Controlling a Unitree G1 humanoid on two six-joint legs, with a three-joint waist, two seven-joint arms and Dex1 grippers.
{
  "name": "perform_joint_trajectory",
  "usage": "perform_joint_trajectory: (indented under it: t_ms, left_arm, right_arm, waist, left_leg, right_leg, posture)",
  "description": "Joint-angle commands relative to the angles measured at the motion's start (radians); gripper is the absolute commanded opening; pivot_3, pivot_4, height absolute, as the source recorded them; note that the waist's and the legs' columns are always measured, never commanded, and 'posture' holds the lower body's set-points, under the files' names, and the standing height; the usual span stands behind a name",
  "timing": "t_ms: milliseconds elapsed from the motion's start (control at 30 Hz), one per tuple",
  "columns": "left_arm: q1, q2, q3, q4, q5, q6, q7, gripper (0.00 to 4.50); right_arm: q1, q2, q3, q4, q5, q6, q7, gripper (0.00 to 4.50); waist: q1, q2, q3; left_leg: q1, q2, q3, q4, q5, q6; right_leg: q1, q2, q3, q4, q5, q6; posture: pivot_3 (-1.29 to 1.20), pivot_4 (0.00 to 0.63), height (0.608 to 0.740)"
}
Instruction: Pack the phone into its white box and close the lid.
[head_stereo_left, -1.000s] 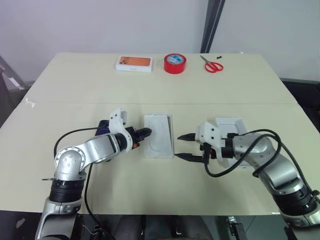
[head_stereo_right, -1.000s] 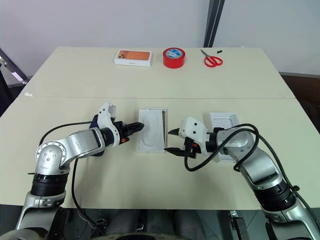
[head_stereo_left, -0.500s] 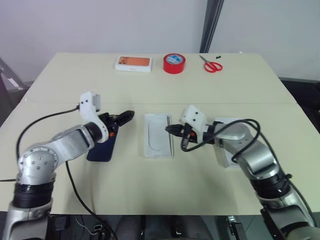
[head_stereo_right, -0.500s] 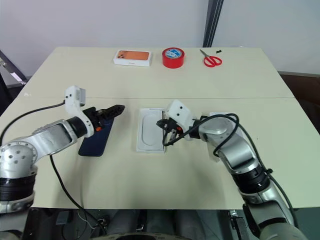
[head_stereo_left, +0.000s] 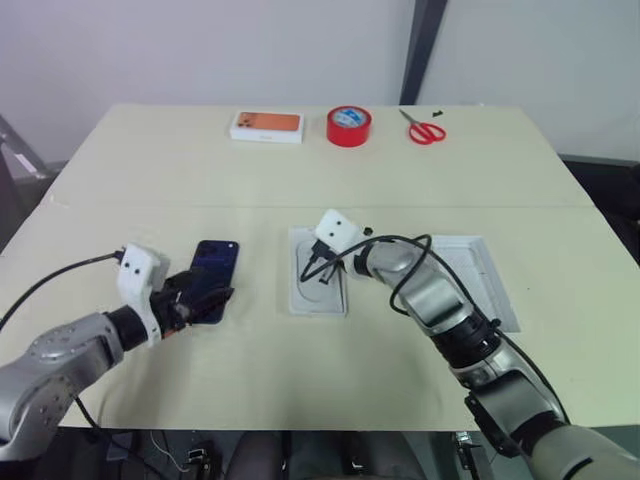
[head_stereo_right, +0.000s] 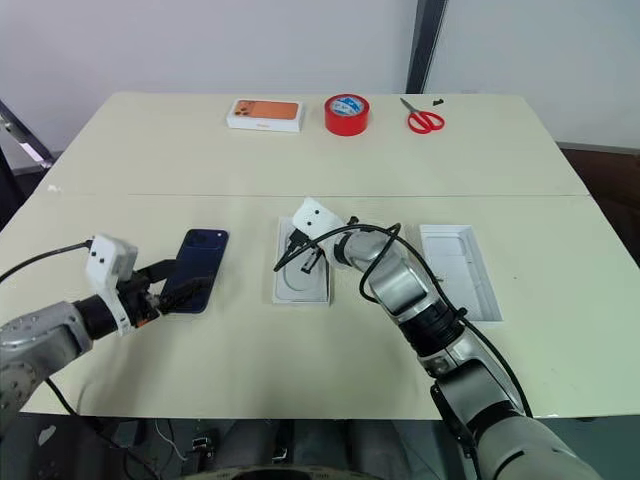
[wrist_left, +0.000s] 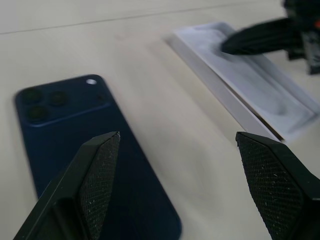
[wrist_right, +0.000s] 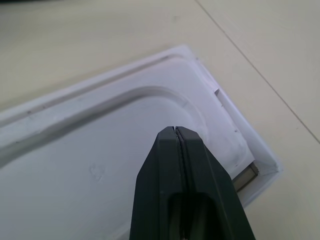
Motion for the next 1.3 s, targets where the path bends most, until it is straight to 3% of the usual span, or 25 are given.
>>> perform_joint_trajectory:
  t_ms: [33,300,567,867,1133,1300]
  left_arm:
    - [0.035,-0.003,0.039,-0.057,0.056,-0.067,-0.093,3.91]
    - [0.056,-0.040,0.015,-0.093,0.128,-0.104,-0.166,3.91]
    - [0.043,-0.069,0.012,-0.090,0.157,-0.097,-0.197,3.91]
    - [0.031,-0.102,0.005,-0.103,0.173,-0.087,-0.193,3.91]
    - [0.031,-0.126,-0.002,-0.113,0.182,-0.082,-0.189,3.91]
    - [0.033,-0.129,0.006,-0.116,0.180,-0.077,-0.190,3.91]
  right_arm:
    - [-0.023,0.010,0.008,-0.006,-0.050,-0.018,-0.026,0.01]
    - [-0.009,-0.018,0.010,-0.031,-0.140,-0.002,-0.051,0.01]
    - [-0.007,0.009,0.003,-0.084,-0.129,-0.012,-0.022,0.01]
    - [0.001,0.025,0.028,0.025,-0.191,-0.041,-0.057,0.01]
    - [0.038,-0.014,0.069,-0.053,-0.184,-0.040,0.070,0.01]
    - [0.036,-0.020,0.060,-0.096,-0.208,-0.041,0.075,0.01]
  waist:
    - [0.000,0.000,0.000]
    - [-0.001,0.000,0.000]
    - [-0.011,0.000,0.000]
    - [-0.025,0.000,0.000]
    - [-0.024,0.000,0.000]
    - [-0.024,0.000,0.000]
  left_leg:
    - [0.000,0.000,0.000,0.000,0.000,0.000]
    - [0.000,0.000,0.000,0.000,0.000,0.001]
    - [0.000,0.000,0.000,0.000,-0.001,0.001]
    - [0.000,0.000,0.000,0.000,-0.001,0.001]
    - [0.000,0.000,-0.001,0.000,-0.001,0.001]
    - [0.001,0.000,-0.001,0.000,-0.001,0.001]
  right_leg:
    - [0.000,0.000,0.000,0.000,0.000,0.000]
    - [0.000,-0.001,0.000,0.000,0.000,0.000]
    - [0.000,0.000,0.000,0.001,0.000,0.000]
    - [0.000,0.000,0.000,0.002,0.000,0.000]
    - [0.000,0.000,0.000,0.002,0.000,0.000]
    - [0.000,0.000,0.000,0.002,0.000,0.000]
  posture:
    - [0.00,0.150,0.733]
    - [0.00,0.150,0.733]
    - [0.00,0.150,0.733]
    - [0.00,0.150,0.733]
    - [0.00,0.150,0.733]
    - [0.00,0.150,0.733]
